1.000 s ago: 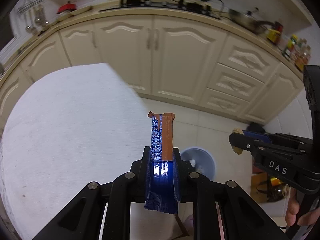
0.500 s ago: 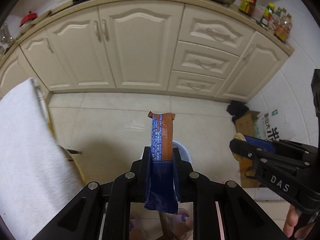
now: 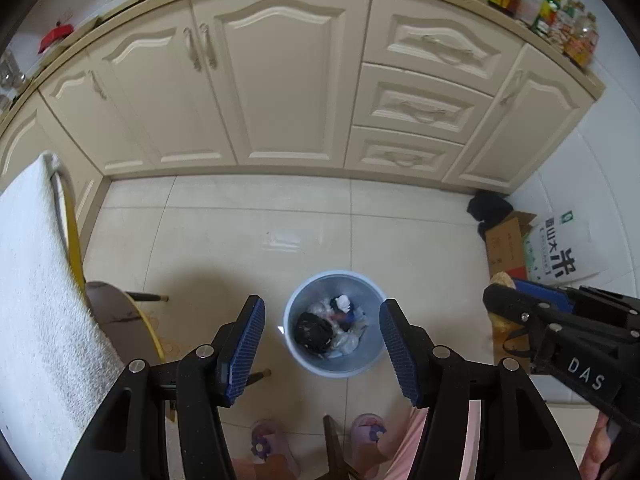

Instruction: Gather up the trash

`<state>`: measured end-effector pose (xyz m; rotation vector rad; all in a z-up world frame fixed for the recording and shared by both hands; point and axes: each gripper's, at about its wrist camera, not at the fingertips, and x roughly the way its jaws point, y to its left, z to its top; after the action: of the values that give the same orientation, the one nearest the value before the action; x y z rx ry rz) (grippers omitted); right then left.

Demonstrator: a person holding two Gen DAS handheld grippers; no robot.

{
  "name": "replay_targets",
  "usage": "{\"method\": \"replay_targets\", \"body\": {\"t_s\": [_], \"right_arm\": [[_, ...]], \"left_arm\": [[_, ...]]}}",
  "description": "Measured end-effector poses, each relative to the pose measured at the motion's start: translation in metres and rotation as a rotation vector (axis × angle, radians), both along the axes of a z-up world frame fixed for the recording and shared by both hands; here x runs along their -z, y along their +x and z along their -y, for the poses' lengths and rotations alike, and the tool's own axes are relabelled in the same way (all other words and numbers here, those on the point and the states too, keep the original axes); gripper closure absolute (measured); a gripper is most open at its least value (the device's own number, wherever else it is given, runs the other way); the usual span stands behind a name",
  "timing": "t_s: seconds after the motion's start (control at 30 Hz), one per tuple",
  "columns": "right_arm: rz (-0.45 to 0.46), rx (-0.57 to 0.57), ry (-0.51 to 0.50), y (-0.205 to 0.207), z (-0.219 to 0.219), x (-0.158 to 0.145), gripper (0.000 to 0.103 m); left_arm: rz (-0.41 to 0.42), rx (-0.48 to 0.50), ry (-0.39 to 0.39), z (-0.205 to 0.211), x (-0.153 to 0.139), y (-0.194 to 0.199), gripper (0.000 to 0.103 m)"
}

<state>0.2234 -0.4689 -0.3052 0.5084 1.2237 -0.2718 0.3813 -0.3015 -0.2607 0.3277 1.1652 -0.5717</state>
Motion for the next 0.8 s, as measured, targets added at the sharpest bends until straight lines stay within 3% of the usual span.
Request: {"method": "replay_targets", "body": {"t_s": [0.17,0.2,0.23,0.3,0.33,0.63,0.8], "right_arm": [[0.026,-0.033,0.065,0.014,-0.009,0.003,0.081],[0.031,-0.032,0.086,0.016,-0.010,0.003,0.071],[0.031,-0.030,0.092,0.017,-0.012,0.002,0.049],[0.044,-0.029,0.057,0.018,-0.017,-0.002,0.022],[0.053,-0.025,0.020,0.017,-0.019,-0.006,0.019],[0.039,-0.022,-0.054,0.010,-0.022,-0.016,0.018],[0.076,-0.030,-0.072,-0.002,-0.029,-0.027,0.014]], "left_arm": [[-0.002,-0.035,0.020,-0.011,-0.001,0.002,0.047],[-0.005,-0.041,0.027,-0.011,-0.001,0.002,0.047],[-0.003,-0.045,0.029,-0.012,-0.001,0.002,0.047],[-0.001,-0.052,0.029,-0.014,-0.002,0.002,0.047],[-0.001,-0.053,0.027,-0.018,-0.004,0.000,0.046],[-0.012,-0.098,0.006,-0.037,-0.008,-0.013,0.041],[0.042,-0.174,-0.024,-0.060,-0.028,-0.032,0.039]]}}
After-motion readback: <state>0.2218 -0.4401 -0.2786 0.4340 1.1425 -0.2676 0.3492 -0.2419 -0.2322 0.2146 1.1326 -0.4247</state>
